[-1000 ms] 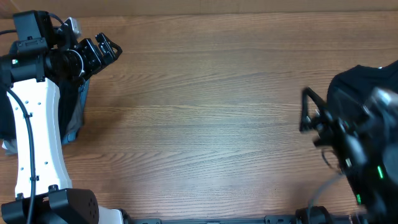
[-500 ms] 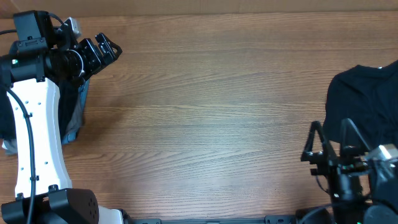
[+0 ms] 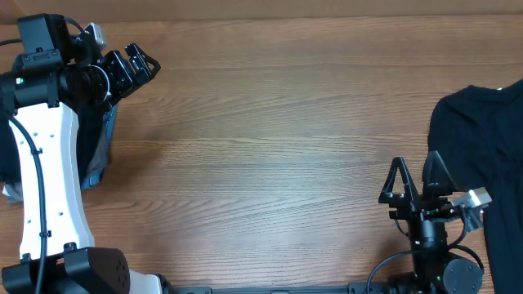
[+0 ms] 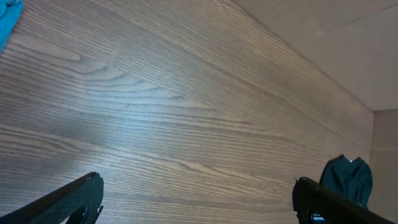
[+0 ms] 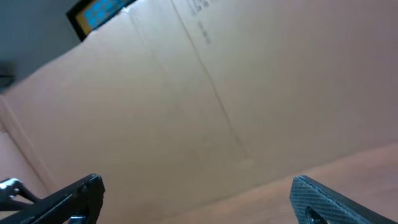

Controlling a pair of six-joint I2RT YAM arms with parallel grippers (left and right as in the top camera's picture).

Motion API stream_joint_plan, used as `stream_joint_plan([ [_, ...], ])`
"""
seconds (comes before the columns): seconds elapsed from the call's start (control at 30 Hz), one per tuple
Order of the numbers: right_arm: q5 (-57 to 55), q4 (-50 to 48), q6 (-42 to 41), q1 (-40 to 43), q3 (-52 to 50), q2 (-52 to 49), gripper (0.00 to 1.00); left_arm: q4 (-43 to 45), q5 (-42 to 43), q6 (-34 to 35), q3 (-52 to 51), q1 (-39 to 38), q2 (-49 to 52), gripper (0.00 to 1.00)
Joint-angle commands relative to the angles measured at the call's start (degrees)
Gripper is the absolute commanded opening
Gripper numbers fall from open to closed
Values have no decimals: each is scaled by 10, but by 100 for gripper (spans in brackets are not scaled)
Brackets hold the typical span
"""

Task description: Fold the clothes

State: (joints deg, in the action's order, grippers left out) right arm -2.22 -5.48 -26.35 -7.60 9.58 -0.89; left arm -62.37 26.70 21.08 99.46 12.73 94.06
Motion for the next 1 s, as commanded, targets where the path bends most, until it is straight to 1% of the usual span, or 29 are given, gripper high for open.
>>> stream_joint_plan([
  [0.0,-21,-5,-5,-3,-26,7,100,0,-3,3,-1,0,3,100],
  [0.37,-21,3,-5,-3,-92,7,100,0,-3,3,-1,0,3,100],
  [0.67,-20,97,-3,-3,-92,7,100,0,-3,3,-1,0,3,100],
  [0.97,-14,99,-3,0,-91,7,100,0,-3,3,-1,0,3,100],
])
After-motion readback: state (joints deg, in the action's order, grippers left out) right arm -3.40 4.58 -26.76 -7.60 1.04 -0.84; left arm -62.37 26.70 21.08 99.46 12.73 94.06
